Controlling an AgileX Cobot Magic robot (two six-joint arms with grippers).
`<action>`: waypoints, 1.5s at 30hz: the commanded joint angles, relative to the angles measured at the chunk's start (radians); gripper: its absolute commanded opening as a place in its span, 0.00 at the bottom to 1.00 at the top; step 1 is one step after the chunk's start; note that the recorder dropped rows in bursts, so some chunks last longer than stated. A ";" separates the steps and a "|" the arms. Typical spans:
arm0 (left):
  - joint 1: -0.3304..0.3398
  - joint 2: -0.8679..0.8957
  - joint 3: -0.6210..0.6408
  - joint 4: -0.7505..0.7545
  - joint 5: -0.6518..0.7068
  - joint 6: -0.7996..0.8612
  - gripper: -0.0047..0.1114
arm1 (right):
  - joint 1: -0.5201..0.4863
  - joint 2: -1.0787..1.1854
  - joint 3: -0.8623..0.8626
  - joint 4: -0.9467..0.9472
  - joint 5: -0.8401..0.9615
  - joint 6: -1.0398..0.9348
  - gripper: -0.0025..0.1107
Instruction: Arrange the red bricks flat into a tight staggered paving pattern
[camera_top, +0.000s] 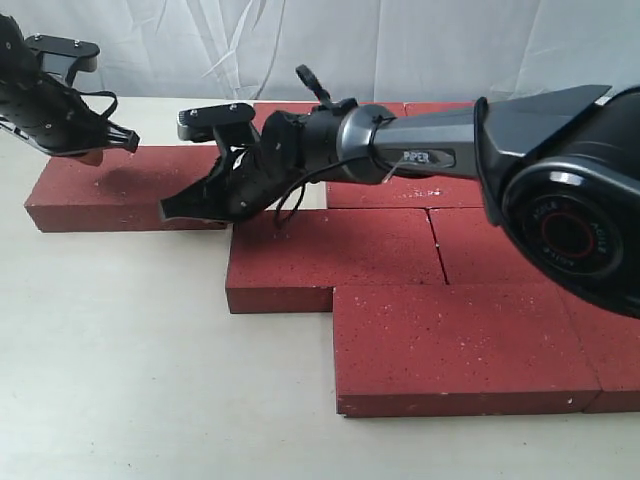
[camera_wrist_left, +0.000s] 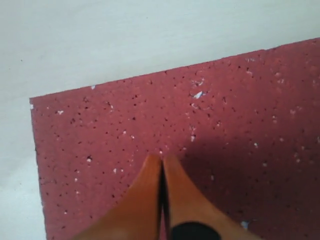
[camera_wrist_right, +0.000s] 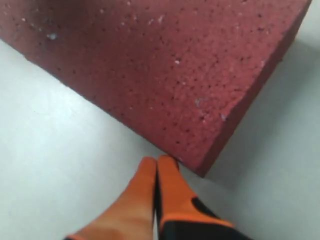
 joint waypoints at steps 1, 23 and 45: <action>0.019 -0.025 -0.014 0.046 -0.007 -0.039 0.04 | -0.014 -0.094 -0.004 0.014 0.051 -0.003 0.01; 0.148 0.164 -0.036 0.029 -0.145 -0.134 0.04 | -0.037 0.158 -0.325 -0.041 0.080 -0.007 0.01; 0.148 0.135 -0.095 0.060 -0.154 -0.131 0.04 | -0.073 0.109 -0.363 -0.109 0.089 0.036 0.01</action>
